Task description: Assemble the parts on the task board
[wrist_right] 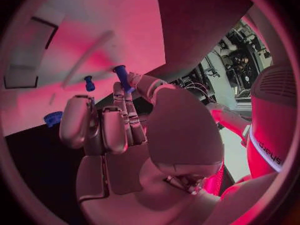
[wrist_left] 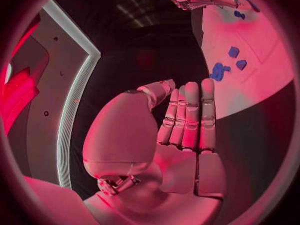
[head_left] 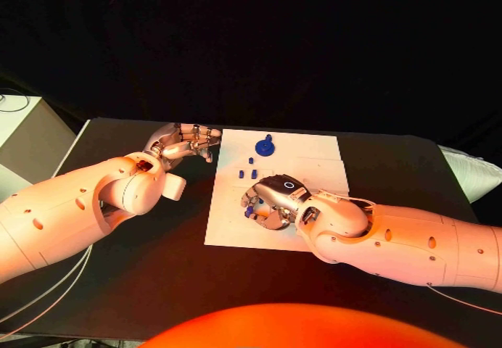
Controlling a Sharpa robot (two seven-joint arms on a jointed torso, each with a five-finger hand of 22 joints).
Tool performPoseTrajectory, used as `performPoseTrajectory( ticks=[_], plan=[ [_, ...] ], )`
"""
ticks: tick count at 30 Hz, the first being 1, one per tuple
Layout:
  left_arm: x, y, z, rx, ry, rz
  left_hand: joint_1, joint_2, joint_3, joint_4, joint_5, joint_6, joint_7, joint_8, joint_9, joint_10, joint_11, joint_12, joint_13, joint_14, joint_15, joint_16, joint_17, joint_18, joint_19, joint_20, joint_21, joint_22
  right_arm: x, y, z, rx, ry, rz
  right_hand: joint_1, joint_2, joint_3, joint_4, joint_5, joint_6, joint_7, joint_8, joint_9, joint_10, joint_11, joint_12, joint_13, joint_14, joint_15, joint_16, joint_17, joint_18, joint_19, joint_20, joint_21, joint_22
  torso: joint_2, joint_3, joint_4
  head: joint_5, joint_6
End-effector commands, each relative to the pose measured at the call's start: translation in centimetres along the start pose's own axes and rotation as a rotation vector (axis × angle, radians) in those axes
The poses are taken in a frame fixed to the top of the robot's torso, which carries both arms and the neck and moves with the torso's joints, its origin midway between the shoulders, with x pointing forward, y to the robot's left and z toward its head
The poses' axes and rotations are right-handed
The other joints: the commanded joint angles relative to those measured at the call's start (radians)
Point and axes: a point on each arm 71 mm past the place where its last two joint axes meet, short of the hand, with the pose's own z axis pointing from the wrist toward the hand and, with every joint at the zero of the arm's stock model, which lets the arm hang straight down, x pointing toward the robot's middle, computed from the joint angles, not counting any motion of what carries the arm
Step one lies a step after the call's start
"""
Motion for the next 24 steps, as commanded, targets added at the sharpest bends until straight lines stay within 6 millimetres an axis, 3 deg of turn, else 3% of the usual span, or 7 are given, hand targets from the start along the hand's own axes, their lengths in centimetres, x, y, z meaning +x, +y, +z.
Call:
performPoseTrajectory(
  ticks=[1, 8, 12, 15, 18, 23, 24],
  plan=[
    [0.2, -0.1, 0.0, 0.004, 0.012, -0.008, 0.0, 0.01, -0.005, 0.002, 0.0, -0.006, 0.003, 0.007, -0.001, -0.007, -0.001, -0.002, -0.001, 0.004, 0.001, -0.005, -0.001, 0.014, 0.009, 0.001, -0.004, -0.001, -0.1, 0.0, -0.1, 0.009, -0.019, 0.004, 0.006, -0.013, -0.015, 0.001, -0.003, -0.014, 0.0, -0.007, -0.003, -0.027, 0.004, -0.002, -0.004, 0.009, 0.009, -0.008, -0.015, 0.01, -0.003, 0.008, -0.027, 0.027, 0.001, 0.0005, -0.0002, -0.003, 0.001],
    [0.2, 0.0, 0.0, 0.002, 0.013, -0.009, 0.0, 0.01, -0.005, 0.002, 0.0, -0.006, 0.003, 0.007, -0.001, -0.007, -0.001, -0.002, -0.001, 0.004, 0.001, -0.005, -0.001, 0.014, 0.009, 0.001, -0.004, -0.001, -0.4, -0.1, -0.2, 0.012, -0.052, 0.013, 0.015, -0.012, -0.062, 0.007, -0.003, -0.047, -0.006, -0.023, -0.011, -0.072, 0.009, 0.01, -0.006, 0.005, 0.013, -0.017, -0.034, 0.018, -0.01, 0.013, -0.072, 0.004, 0.001, -0.0006, 0.0005, -0.005, 0.0],
    [0.1, 0.0, 0.1, 0.001, 0.013, -0.008, 0.0, 0.01, -0.005, 0.002, 0.0, -0.006, 0.003, 0.007, -0.001, -0.007, -0.001, -0.002, -0.001, 0.004, 0.001, -0.005, -0.001, 0.014, 0.009, 0.001, -0.004, -0.001, -0.6, -0.2, -0.4, 0.016, -0.075, 0.023, 0.05, 0.014, -0.192, 0.029, 0.011, -0.084, -0.006, -0.039, -0.023, -0.147, 0.018, 0.027, -0.008, 0.0, 0.02, -0.026, -0.056, 0.03, -0.022, 0.019, -0.157, -0.043, 0.0, -0.0005, 0.0002, -0.007, 0.001],
    [0.1, 0.0, 0.1, 0.001, 0.013, -0.008, 0.0, 0.01, -0.005, 0.002, 0.0, -0.006, 0.003, 0.007, -0.001, -0.007, -0.001, -0.002, -0.001, 0.004, 0.001, -0.005, -0.001, 0.014, 0.009, 0.001, -0.004, -0.001, -0.8, -0.3, -0.6, 0.019, -0.089, 0.037, 0.157, 0.056, -0.415, 0.118, 0.021, -0.108, -0.014, -0.039, -0.043, -0.232, 0.034, 0.049, -0.008, -0.002, 0.032, -0.028, -0.068, 0.036, -0.022, 0.029, -0.213, -0.078, 0.0, -0.001, -0.0003, -0.008, 0.002],
    [0.1, 0.0, 0.1, 0.0, 0.012, -0.008, 0.0, 0.01, -0.005, 0.002, 0.0, -0.006, 0.003, 0.007, -0.001, -0.007, -0.001, -0.002, -0.001, 0.004, 0.001, -0.005, -0.001, 0.014, 0.009, 0.001, -0.004, -0.001, -0.9, -0.5, -1.0, 0.022, -0.097, 0.053, 0.236, 0.034, -0.535, 0.254, 0.041, -0.142, -0.024, -0.041, -0.066, -0.272, 0.04, 0.064, -0.009, -0.003, 0.037, -0.026, -0.074, 0.037, -0.017, 0.034, -0.224, -0.087, 0.0, -0.0013, -0.0004, -0.009, 0.002],
    [0.1, 0.0, 0.1, 0.0, 0.012, -0.008, 0.0, 0.01, -0.005, 0.002, 0.0, -0.006, 0.003, 0.007, -0.001, -0.007, -0.001, -0.002, -0.001, 0.004, 0.001, -0.005, -0.001, 0.014, 0.009, 0.001, -0.004, -0.001, -1.7, -1.1, -2.2, 0.034, -0.115, 0.102, 0.225, 0.031, -0.575, 0.258, 0.049, -0.148, -0.023, -0.039, -0.074, -0.265, 0.038, 0.079, -0.007, -0.006, 0.036, -0.029, -0.082, 0.036, -0.013, 0.033, -0.223, -0.088, -0.002, -0.0017, -0.0002, -0.02, 0.003],
    [0.1, 0.0, 0.1, 0.0, 0.012, -0.008, 0.0, 0.01, -0.005, 0.002, 0.0, -0.006, 0.003, 0.007, -0.001, -0.007, -0.001, -0.002, -0.001, 0.004, 0.001, -0.005, -0.001, 0.014, 0.009, 0.001, -0.004, -0.001, -2.1, -1.4, -2.6, 0.036, -0.126, 0.123, 0.225, 0.053, -0.559, 0.255, 0.057, -0.137, -0.003, -0.033, -0.075, -0.228, 0.029, 0.099, -0.003, -0.004, 0.03, -0.026, -0.077, 0.035, -0.009, 0.03, -0.21, -0.081, -0.002, -0.0021, 0.0002, -0.026, 0.007]
  ],
)
